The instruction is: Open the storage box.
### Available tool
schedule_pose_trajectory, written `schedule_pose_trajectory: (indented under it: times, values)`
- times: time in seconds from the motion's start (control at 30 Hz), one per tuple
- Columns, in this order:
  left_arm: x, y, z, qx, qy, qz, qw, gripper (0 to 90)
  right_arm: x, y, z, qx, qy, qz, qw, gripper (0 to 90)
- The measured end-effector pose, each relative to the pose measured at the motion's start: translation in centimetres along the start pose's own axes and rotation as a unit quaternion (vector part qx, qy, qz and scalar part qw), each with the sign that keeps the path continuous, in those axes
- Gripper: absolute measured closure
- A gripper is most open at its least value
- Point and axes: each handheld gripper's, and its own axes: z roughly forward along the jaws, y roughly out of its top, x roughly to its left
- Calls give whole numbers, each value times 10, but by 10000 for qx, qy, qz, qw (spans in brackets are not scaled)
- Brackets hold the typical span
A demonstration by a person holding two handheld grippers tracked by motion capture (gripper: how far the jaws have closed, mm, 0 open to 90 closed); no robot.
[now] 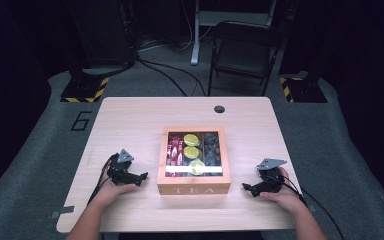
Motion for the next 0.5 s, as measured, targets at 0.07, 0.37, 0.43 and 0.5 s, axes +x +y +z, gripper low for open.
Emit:
schedule_pose_trajectory:
  times: [0.07, 0.37, 0.43, 0.5]
  values:
    - [0, 0, 0, 0, 3, -1, 10000, 3, 0, 0, 0, -5, 1, -27, 10000, 2]
    - [-3, 0, 0, 2, 133, -132, 9998, 3, 0, 1, 1, 18, -43, -37, 10000, 0]
    - [-3, 1, 0, 4, 153, -149, 9998, 5, 0, 1, 1, 24, -43, -38, 10000, 0]
    - [-4, 1, 1, -21, 202, -179, 9996, 7, 0, 1, 2, -30, -105, 9, 9999, 0]
